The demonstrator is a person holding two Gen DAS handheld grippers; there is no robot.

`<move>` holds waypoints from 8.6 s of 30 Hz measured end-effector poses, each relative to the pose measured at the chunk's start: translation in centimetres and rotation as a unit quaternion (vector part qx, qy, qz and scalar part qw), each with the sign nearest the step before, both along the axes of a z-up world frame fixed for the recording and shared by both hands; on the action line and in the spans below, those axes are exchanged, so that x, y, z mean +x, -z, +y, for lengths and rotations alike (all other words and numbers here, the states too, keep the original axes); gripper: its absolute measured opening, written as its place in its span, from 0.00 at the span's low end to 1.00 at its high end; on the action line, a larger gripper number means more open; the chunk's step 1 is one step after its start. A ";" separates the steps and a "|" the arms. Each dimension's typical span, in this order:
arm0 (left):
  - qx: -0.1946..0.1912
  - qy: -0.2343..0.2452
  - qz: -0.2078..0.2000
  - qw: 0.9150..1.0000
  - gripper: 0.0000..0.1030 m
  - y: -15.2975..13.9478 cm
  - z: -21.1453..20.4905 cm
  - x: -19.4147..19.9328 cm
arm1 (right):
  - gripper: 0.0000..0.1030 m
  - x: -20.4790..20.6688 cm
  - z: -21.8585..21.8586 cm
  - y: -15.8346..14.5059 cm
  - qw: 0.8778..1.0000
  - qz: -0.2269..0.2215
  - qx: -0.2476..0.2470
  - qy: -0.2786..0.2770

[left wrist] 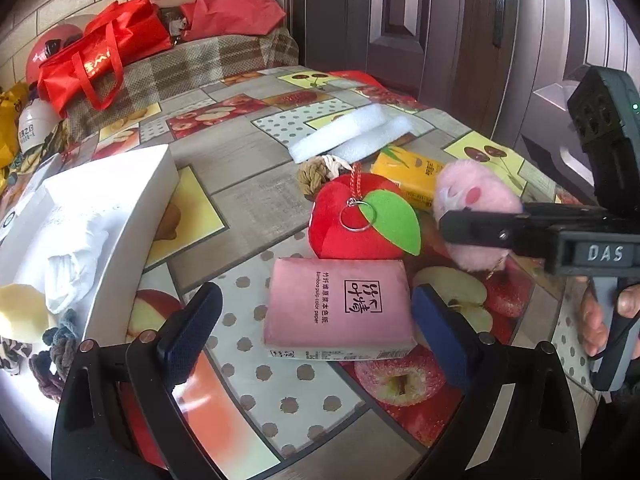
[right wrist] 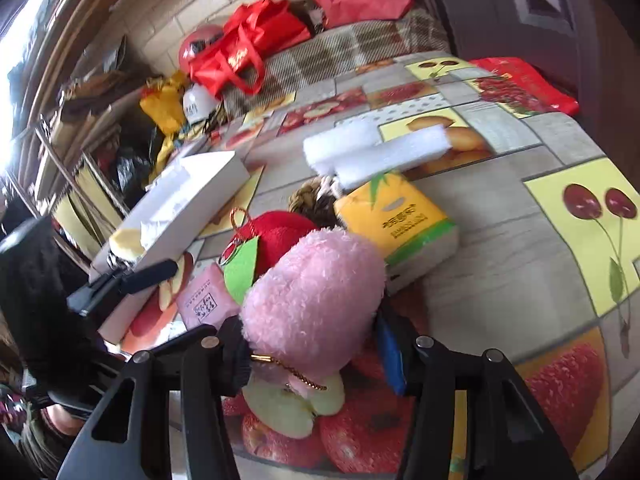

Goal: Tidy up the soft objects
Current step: 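Grasp the pink tissue pack with the left tool while the right tool grasps the pink plush, then carry the tissue pack with the left tool while the right tool carries the pink plush to the box, then open the left tool to drop the tissue pack while the right tool drops the plush in the box, then withdraw both open tools up from the box, then move the left tool toward the red apple plush while raising the right tool, then lower the left tool toward the apple plush while the right tool moves over the yellow tissue pack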

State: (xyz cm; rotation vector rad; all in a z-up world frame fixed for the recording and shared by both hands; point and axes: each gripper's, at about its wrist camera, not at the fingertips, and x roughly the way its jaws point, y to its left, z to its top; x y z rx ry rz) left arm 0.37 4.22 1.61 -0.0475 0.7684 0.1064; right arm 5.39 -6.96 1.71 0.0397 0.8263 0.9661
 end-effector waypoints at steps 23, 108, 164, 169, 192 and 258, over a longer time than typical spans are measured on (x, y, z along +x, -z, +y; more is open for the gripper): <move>0.001 -0.053 -0.102 0.993 0.72 -3.1 2.4 -2.4 | 0.50 -3.1 -3.5 -4.2 0.992 -0.070 0.090 0.046; -0.098 -0.326 -0.260 0.904 0.73 -7.9 21.2 -16.0 | 0.50 -8.6 7.6 -12.7 0.976 -0.145 0.150 -0.063; -0.044 -0.490 -0.264 0.829 1.00 -6.0 23.7 -19.8 | 1.00 -5.7 10.6 -8.2 0.965 -0.068 0.251 0.036; -0.046 -0.492 -0.264 0.828 1.00 -6.0 23.7 -19.8 | 1.00 -5.6 10.6 -7.6 0.967 -0.065 0.246 0.029; -0.045 -0.488 -0.265 0.830 1.00 -6.0 23.7 -19.8 | 1.00 -6.1 9.5 -7.6 0.964 -0.072 0.252 0.033; 0.016 0.000 -0.046 0.999 1.00 -1.1 -4.4 -1.1 | 1.00 -7.3 -32.8 -8.5 0.801 -0.222 0.379 0.407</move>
